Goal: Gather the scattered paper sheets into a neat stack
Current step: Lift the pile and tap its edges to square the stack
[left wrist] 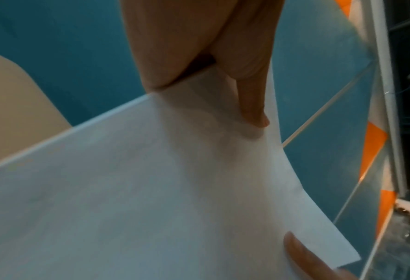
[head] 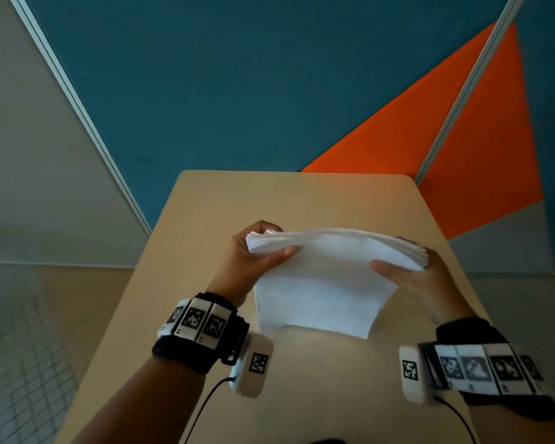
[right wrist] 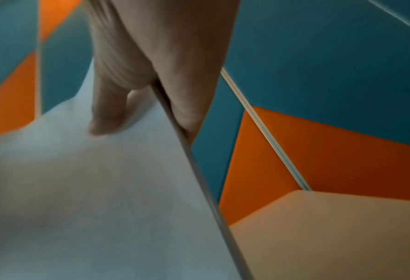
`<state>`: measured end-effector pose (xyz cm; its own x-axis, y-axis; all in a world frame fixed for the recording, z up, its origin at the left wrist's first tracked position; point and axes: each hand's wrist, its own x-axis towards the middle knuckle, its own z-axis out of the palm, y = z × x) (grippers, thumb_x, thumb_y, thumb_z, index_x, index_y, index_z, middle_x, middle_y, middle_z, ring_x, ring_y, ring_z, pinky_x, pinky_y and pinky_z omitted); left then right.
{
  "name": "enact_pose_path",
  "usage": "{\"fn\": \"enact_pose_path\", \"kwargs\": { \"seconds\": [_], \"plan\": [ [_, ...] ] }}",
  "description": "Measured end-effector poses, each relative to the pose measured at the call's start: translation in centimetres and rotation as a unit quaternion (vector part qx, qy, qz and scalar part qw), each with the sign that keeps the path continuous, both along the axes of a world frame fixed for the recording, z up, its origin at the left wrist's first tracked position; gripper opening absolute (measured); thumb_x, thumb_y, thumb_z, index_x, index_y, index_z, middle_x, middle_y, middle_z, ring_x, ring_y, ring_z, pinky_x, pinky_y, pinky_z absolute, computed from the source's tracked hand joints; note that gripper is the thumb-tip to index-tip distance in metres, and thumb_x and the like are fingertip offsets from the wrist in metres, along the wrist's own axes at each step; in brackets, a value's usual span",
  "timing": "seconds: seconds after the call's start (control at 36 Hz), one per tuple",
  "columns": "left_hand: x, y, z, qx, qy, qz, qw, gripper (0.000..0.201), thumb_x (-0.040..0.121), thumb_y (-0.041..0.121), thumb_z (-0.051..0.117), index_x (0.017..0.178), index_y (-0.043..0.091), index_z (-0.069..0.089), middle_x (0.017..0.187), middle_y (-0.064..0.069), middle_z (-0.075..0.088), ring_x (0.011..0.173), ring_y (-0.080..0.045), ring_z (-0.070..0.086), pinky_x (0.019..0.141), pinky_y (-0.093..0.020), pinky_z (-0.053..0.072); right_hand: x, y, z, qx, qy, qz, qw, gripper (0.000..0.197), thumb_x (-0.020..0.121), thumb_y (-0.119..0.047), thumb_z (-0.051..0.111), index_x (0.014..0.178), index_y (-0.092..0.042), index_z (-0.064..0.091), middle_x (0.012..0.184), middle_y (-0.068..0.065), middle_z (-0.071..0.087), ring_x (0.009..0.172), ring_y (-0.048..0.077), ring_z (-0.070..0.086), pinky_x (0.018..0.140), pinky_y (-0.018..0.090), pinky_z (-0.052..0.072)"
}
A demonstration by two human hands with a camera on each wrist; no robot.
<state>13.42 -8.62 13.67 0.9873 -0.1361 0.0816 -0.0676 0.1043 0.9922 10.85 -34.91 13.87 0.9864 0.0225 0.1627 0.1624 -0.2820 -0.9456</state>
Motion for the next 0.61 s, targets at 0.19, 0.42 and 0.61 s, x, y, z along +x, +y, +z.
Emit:
{"fn": "enact_pose_path", "kwargs": {
  "seconds": [0.19,0.42,0.61],
  "plan": [
    [-0.1,0.4,-3.3,0.08,0.088,-0.015,0.993,0.059,0.048,0.029,0.081,0.105,0.027,0.064,0.116,-0.014,0.068,0.109,-0.028,0.064,0.095,-0.05,0.051,-0.3,-0.2,-3.0,0.013,0.145,-0.019,0.989,0.041,0.071,-0.004,0.076,0.11,-0.007,0.065,0.092,-0.013,0.064,0.071,-0.022,0.061,0.062,-0.005,0.044],
    [-0.2,0.2,-7.5,0.205,0.093,0.023,0.974,0.046,0.072,0.027,0.072,0.113,0.019,0.055,0.101,0.001,0.063,0.093,-0.018,0.059,0.081,-0.028,0.044,-0.1,0.1,-6.2,-0.048,0.209,-0.043,0.976,0.018,0.075,-0.003,0.073,0.074,-0.016,0.061,0.065,-0.014,0.068,0.08,0.007,0.067,0.057,0.003,0.044],
    [-1.3,-0.1,-10.6,0.28,0.115,0.045,0.952,0.04,0.091,0.018,0.053,0.129,0.007,0.045,0.122,-0.014,0.061,0.112,-0.027,0.058,0.09,-0.03,0.043,-0.4,0.9,-10.1,-0.123,0.257,-0.036,0.958,0.038,0.083,-0.016,0.067,0.117,-0.002,0.061,0.12,0.017,0.066,0.111,0.03,0.061,0.093,0.035,0.047]
  ]
}}
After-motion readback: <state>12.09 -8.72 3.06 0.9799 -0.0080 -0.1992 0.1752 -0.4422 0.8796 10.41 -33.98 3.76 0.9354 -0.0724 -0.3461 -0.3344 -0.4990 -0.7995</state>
